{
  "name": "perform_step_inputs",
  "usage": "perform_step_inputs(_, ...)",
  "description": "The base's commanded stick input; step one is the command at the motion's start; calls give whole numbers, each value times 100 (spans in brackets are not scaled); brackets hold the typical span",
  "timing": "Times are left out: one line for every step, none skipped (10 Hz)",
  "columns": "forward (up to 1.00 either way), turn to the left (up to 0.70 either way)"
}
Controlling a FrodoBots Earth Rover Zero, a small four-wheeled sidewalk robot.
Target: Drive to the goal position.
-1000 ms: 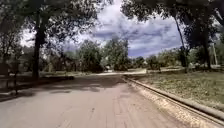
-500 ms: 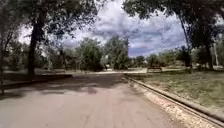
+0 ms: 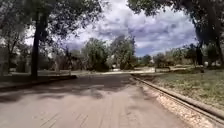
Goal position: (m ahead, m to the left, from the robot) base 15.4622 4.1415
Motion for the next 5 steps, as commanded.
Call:
perform_step_inputs(85,0)
perform_step_inputs(85,0)
perform_step_inputs(85,0)
perform_step_inputs(85,0)
perform_step_inputs(85,0)
